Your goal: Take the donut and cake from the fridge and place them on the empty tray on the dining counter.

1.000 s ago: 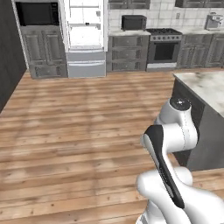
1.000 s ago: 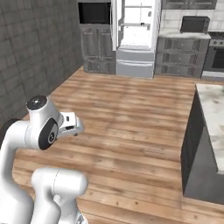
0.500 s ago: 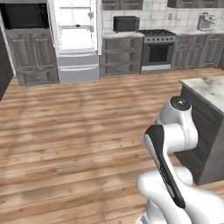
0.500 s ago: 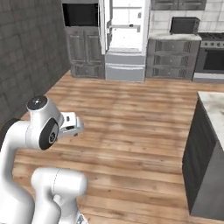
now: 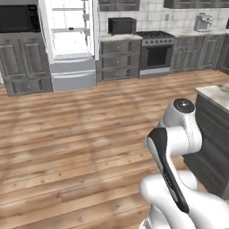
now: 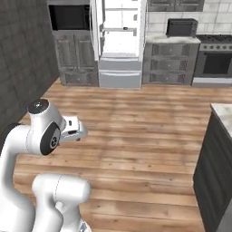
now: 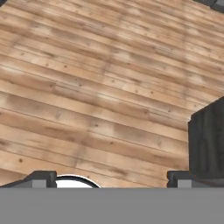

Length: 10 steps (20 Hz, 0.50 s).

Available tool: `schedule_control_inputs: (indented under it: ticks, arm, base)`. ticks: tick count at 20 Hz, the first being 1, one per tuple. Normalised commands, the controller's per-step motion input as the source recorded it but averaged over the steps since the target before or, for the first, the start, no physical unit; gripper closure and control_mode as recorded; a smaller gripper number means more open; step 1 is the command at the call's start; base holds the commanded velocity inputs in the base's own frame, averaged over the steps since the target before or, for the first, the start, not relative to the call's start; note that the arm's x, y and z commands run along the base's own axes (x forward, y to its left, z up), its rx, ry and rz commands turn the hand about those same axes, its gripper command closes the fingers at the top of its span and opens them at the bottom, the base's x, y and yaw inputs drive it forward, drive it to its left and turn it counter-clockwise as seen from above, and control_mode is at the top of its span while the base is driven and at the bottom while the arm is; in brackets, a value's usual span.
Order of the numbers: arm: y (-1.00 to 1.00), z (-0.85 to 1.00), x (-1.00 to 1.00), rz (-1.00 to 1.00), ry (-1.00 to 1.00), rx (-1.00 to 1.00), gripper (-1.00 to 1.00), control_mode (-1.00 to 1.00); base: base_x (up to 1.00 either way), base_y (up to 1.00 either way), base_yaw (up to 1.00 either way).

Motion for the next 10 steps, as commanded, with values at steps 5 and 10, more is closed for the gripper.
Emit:
schedule_control_inputs:
  ticks: [5, 10]
  arm:
    - [0.00, 0.00, 0.00, 0.00, 0.00, 0.00, -1.00, 1.00]
    - [0.00, 0.00, 0.00, 0.00, 0.00, 0.00, -1.00, 1.00]
  base:
    - [0.71, 0.47, -0.16]
    - [0.73, 0.42, -0.08]
